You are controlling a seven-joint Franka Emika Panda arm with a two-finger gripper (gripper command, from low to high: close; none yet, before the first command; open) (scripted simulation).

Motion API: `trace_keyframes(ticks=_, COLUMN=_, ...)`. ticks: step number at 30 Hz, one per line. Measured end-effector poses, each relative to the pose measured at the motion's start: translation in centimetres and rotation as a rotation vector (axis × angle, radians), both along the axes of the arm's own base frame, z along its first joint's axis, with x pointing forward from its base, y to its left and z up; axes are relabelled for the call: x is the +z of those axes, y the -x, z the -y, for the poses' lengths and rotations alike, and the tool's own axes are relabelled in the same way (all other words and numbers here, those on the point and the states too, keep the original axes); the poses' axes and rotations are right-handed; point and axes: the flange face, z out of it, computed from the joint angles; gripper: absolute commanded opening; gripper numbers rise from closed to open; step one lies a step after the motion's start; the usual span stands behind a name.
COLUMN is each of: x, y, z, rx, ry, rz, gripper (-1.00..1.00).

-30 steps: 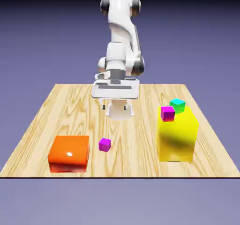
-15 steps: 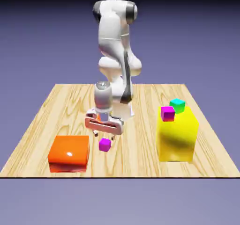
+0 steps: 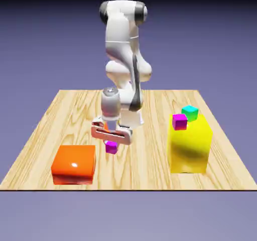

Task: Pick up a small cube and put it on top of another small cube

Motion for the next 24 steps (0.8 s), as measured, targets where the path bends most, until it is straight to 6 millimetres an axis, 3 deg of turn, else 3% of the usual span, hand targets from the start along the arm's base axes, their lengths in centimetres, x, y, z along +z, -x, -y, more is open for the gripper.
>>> trace_keyframes(ticks=2, x=-0.2, y=-0.3, z=0.1, rx=0.003, ry=0.005, rz=-0.003, gripper=-1.0)
trace_keyframes(ticks=4, x=1.3, y=-2.0, z=0.9, rx=0.013, ry=0.012, rz=-0.01, gripper=-1.0)
trace_keyframes(ticks=5, x=2.2, y=-3.0, z=0.3, rx=0.042, ry=0.014, rz=-0.012, gripper=-1.0)
trace_keyframes(ticks=6, x=3.3, y=-4.5, z=-3.6, rx=0.154, ry=0.016, rz=-0.012, gripper=-1.0)
trace_keyframes(ticks=11, x=9.3, y=-8.3, z=-9.8, rx=0.344, ry=0.026, rz=-0.015, gripper=-1.0)
trace_keyframes(ticks=14, x=13.8, y=-9.1, z=-15.4, rx=0.481, ry=0.021, rz=-0.009, gripper=-1.0)
trace_keyframes(ticks=18, x=20.1, y=-7.8, z=-23.6, rx=0.68, ry=0.01, rz=-0.001, gripper=-1.0)
trace_keyframes(ticks=22, x=26.4, y=-2.6, z=-32.1, rx=0.908, ry=-0.002, rz=0.003, gripper=-1.0)
trace_keyframes(ticks=24, x=27.6, y=0.0, z=-34.5, rx=0.979, ry=-0.003, rz=0.001, gripper=-1.0)
